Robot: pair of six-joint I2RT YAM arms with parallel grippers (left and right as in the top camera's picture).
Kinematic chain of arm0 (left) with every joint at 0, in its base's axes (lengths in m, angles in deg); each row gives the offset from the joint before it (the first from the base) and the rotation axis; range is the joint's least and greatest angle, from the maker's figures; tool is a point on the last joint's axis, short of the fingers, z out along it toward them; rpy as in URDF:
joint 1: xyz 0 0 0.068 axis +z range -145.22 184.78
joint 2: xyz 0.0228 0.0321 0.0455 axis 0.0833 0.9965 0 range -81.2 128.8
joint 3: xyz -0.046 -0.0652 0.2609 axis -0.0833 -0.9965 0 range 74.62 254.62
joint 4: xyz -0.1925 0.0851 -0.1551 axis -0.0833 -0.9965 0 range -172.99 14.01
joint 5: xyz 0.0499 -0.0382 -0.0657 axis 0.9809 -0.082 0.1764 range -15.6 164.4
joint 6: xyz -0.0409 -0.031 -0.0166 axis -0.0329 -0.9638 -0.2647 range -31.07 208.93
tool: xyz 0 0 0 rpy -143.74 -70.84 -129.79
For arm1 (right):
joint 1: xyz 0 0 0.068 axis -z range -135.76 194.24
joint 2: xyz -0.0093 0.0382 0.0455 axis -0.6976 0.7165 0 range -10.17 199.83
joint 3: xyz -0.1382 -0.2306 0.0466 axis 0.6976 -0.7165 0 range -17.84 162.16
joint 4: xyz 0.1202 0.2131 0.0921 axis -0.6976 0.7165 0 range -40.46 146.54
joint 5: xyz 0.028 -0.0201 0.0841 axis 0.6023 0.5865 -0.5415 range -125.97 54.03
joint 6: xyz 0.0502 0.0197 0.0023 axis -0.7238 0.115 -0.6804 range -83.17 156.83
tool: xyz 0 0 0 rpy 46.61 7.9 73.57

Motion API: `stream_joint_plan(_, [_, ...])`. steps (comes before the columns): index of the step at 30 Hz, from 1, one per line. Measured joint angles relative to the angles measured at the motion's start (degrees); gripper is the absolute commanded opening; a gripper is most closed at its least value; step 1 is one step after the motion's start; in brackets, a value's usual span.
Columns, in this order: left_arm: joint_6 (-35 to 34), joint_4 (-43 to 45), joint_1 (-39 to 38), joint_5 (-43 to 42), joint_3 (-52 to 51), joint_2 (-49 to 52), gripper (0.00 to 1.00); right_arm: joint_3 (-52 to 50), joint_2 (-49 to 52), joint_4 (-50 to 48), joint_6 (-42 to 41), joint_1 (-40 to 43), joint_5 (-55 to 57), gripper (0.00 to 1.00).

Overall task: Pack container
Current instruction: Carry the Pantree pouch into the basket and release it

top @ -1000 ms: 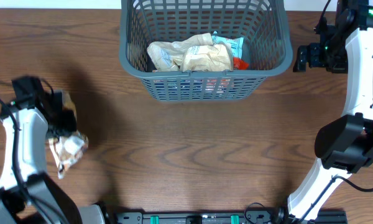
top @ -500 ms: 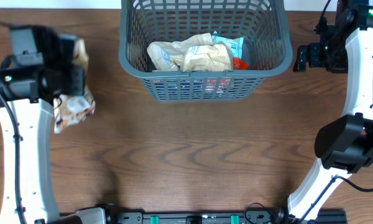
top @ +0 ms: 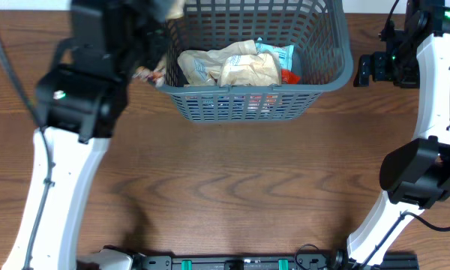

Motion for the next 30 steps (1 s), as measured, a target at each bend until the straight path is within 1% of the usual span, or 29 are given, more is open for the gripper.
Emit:
stream_joint_plan(8, [10.58, 10.25, -6.54, 0.66, 0.04, 10.6, 0.06, 0.0, 0.0, 0.09, 0.0, 0.0, 0.0, 0.99])
stream_joint_plan(12, [13.75, 12.04, -7.93, 0.26, 0.04, 16.33, 0.06, 0.0, 0.0, 0.09, 0.0, 0.0, 0.0, 0.99])
stream_joint_plan(15, [14.97, 9.88, -8.11, -0.26, 0.02, 20.24, 0.06, 0.0, 0.0, 0.11, 0.0, 0.0, 0.0, 0.99])
stream_joint_plan(21, [19.85, -0.55, -8.17, -5.73, -0.11, 23.52, 0.06, 0.0, 0.0, 0.13, 0.0, 0.0, 0.0, 0.99])
stream_joint_plan(22, [20.7, -1.49, -8.22, -6.71, -0.11, 23.52, 0.13, 0.0, 0.0, 0.11, 0.0, 0.0, 0.0, 0.99])
stream_joint_plan(23, [21.57, -1.86, -8.24, -7.48, -0.11, 23.52, 0.35, 0.0, 0.0, 0.09, 0.0, 0.0, 0.0, 0.99])
stream_joint_plan(24, [22.34, -1.9, -8.26, -7.93, -0.11, 23.52, 0.52, 0.0, 0.0, 0.09, 0.0, 0.0, 0.0, 0.99])
stream_joint_plan(25, [22.47, -2.12, -8.28, -8.33, -0.11, 23.52, 0.96, 0.0, 0.0, 0.07, 0.0, 0.0, 0.0, 0.99])
stream_joint_plan(26, [22.73, -2.36, -8.28, -8.61, -0.11, 23.52, 0.99, 0.0, 0.0, 0.04, 0.0, 0.0, 0.0, 0.99])
stream_joint_plan(30, [23.41, -1.75, -8.15, -9.29, -0.04, 23.52, 0.99, 0.0, 0.0, 0.02, 0.0, 0.0, 0.0, 0.99])
